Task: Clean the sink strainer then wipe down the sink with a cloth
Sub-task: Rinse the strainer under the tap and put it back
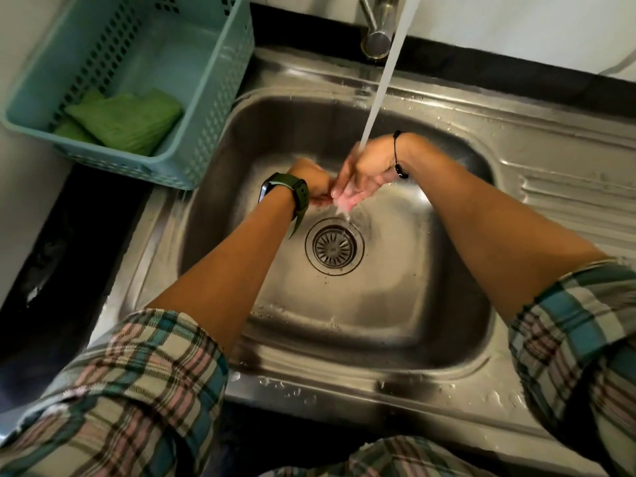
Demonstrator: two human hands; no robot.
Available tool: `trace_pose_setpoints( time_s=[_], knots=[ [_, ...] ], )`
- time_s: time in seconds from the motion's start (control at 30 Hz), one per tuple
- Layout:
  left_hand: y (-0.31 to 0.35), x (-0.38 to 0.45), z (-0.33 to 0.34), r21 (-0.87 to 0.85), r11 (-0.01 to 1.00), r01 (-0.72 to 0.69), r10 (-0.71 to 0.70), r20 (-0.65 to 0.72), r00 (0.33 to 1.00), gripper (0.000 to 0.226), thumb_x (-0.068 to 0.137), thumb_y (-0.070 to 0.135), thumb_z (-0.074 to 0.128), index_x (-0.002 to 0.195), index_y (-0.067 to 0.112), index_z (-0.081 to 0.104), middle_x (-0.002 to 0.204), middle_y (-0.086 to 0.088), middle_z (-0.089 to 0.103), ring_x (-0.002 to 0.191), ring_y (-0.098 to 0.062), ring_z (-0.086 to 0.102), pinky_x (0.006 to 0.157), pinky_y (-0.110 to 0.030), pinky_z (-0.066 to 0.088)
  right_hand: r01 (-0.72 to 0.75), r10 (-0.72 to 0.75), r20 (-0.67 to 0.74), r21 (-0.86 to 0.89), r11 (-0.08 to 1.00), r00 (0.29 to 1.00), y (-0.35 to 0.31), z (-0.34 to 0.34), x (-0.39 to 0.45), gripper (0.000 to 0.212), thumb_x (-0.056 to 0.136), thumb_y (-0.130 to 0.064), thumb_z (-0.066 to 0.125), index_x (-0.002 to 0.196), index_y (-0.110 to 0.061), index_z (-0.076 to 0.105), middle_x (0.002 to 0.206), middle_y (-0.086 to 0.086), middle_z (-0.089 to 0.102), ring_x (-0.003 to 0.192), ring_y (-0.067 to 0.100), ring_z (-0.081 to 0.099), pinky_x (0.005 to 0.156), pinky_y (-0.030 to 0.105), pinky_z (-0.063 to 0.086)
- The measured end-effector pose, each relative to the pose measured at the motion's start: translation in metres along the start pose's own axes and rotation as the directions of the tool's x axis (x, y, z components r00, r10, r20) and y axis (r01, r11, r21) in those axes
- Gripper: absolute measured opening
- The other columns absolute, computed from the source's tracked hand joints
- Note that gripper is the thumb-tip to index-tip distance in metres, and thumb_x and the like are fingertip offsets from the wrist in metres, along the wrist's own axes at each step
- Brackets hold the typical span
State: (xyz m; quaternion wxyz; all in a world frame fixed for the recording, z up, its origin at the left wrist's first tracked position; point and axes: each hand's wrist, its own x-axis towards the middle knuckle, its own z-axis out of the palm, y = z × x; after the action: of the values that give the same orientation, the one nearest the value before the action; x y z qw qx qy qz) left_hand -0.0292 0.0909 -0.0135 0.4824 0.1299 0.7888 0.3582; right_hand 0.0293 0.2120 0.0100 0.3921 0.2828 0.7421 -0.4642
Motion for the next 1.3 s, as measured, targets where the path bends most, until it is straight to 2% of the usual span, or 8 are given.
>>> trace_pose_setpoints(
  time_s=[0.37,0.47,0.63,0.8,0.93,1.0,1.13,1.3],
  knots=[
    [0.019,-0.018,0.012,-0.014,1.000,-0.022,0.023,0.059,0.998,0.016,0.085,-0.003,0.050,0.072,0.001,0.060,0.070,-0.011,0.060,0.059,-0.018,0.059,0.061,-0.026,0.053,0.039,-0.046,-0.069,-0.087,0.995,0.997,-0.021,-0.007,-0.034,0.034,0.079,0.022,0.041,0.095,0.005,0.066,0.097,0.025,0.069,0.093,0.031,0.069,0.065,0.023,0.058],
    [0.022,-0.021,0.011,-0.015,1.000,-0.008,0.009,0.073,0.997,0.013,0.084,-0.006,0.050,0.076,-0.003,0.061,0.079,-0.017,0.064,0.063,-0.020,0.065,0.063,-0.027,0.056,0.059,-0.067,-0.100,-0.087,0.994,0.993,-0.019,-0.010,-0.033,0.031,0.080,0.017,0.045,0.096,0.002,0.067,0.098,0.021,0.070,0.087,0.024,0.072,0.081,0.031,0.058],
    [0.038,-0.026,0.010,-0.332,0.943,-0.007,0.051,0.125,0.991,0.025,0.086,-0.005,0.041,0.070,0.006,0.057,0.072,-0.010,0.062,0.070,-0.021,0.060,0.077,-0.037,0.053,0.198,-0.171,-0.220,0.107,0.974,0.961,-0.009,-0.018,-0.051,0.015,0.084,0.007,0.054,0.086,-0.002,0.065,0.080,0.014,0.069,0.073,0.020,0.069,0.069,0.027,0.060],
    [0.066,-0.033,0.000,-0.527,0.850,-0.007,0.147,0.226,0.963,0.029,0.093,0.001,0.036,0.076,0.006,0.059,0.066,-0.007,0.066,0.067,-0.019,0.064,0.067,-0.030,0.058,0.464,-0.300,-0.562,0.172,0.869,0.771,-0.011,-0.020,-0.072,0.023,0.081,0.000,0.058,0.065,-0.015,0.064,0.046,-0.002,0.058,0.038,0.009,0.050,0.036,0.018,0.042],
    [0.081,-0.039,-0.004,-0.519,0.854,-0.026,0.168,0.228,0.959,0.027,0.088,-0.011,0.036,0.078,0.001,0.058,0.073,-0.014,0.059,0.064,-0.020,0.062,0.067,-0.028,0.057,0.544,-0.282,-0.851,0.004,0.839,0.442,-0.036,-0.040,-0.070,0.017,0.083,0.002,0.056,0.083,-0.008,0.069,0.083,0.014,0.070,0.077,0.027,0.067,0.068,0.034,0.057],
    [0.081,-0.044,-0.004,-0.440,0.897,-0.029,0.144,0.228,0.963,0.025,0.088,-0.011,0.037,0.077,0.000,0.056,0.071,-0.014,0.056,0.054,-0.018,0.059,0.050,-0.023,0.053,0.430,-0.267,-0.925,-0.131,0.893,0.272,-0.047,-0.052,-0.072,0.011,0.084,-0.010,0.060,0.090,-0.004,0.067,0.096,0.020,0.069,0.092,0.036,0.065,0.078,0.036,0.053],
    [0.068,-0.049,-0.004,-0.219,0.976,-0.009,0.062,0.235,0.970,0.019,0.091,0.000,0.043,0.080,0.006,0.058,0.079,-0.010,0.060,0.069,-0.021,0.062,0.061,-0.027,0.057,0.074,-0.229,-0.857,-0.220,0.973,0.461,-0.068,-0.069,-0.072,0.042,0.087,-0.038,0.055,0.056,-0.014,0.040,0.076,0.012,0.060,0.091,0.032,0.063,0.065,0.034,0.043],
    [0.051,-0.057,-0.005,-0.159,0.987,0.005,0.031,0.225,0.974,0.016,0.087,-0.006,0.047,0.092,0.005,0.058,0.082,-0.010,0.061,0.076,-0.020,0.061,0.078,-0.032,0.051,0.035,-0.257,-0.844,-0.273,0.961,0.472,-0.083,-0.085,-0.063,0.027,0.087,-0.032,0.054,0.070,-0.012,0.048,0.074,0.006,0.051,0.085,0.029,0.061,0.064,0.026,0.040]
  ],
)
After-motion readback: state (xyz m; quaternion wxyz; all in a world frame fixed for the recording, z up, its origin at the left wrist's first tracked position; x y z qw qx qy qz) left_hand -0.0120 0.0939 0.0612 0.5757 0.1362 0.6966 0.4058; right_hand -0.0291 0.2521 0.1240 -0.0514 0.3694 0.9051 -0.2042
